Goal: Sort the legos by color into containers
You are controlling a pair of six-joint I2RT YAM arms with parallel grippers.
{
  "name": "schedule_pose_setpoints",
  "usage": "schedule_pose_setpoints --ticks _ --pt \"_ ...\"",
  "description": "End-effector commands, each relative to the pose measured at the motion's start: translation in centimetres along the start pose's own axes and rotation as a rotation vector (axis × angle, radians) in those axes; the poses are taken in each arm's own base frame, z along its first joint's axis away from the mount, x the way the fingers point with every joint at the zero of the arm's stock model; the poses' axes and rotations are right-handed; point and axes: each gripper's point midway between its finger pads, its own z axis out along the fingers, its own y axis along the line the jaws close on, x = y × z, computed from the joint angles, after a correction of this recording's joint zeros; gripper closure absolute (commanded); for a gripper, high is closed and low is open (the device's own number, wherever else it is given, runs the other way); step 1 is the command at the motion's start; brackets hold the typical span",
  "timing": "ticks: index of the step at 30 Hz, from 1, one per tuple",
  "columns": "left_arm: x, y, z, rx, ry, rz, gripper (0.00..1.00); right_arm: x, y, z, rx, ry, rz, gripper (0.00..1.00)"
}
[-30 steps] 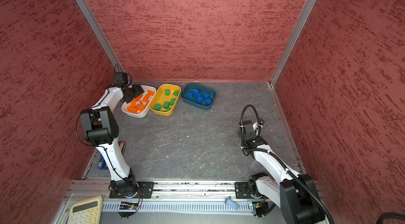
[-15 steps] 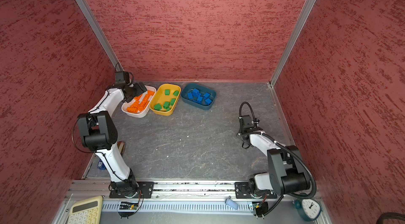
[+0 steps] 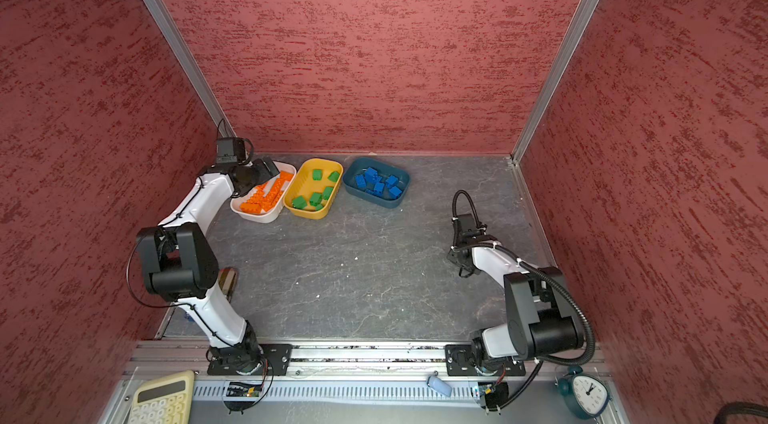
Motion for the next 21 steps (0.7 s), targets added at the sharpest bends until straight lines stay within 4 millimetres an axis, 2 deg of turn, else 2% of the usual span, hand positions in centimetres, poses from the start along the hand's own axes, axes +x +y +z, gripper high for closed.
schedule_pose_setpoints --ticks 1,6,11,14,19,21 --pt "0.9 -4.5 -2.1 0.026 -0.063 0.136 0.01 -1.2 2.9 -1.5 -0.116 -0.019 -0.071 0.72" --pt "4.5 -10.9 -3.9 0.162 -0.039 0.217 0.01 -3.0 7.0 -3.6 -0.275 -0.101 -0.139 0.78" --pt "10.4 -19.0 -6.2 0.466 0.128 0.264 0.01 -4.4 13.6 -8.6 -0.582 -0.254 -0.257 0.80" --pt "14.4 -22.7 -7.6 0.633 0.287 0.269 0.00 -4.3 16.6 -11.6 -0.731 -0.343 -0.367 0.81" --pt "20.3 -26.7 -9.7 0.769 0.472 0.303 0.02 -2.1 20.9 -15.7 -0.924 -0.477 -0.639 0.81" --pt "22.0 -27.9 -10.5 0.805 0.515 0.323 0.04 -1.3 22.1 -16.6 -0.972 -0.502 -0.712 0.81"
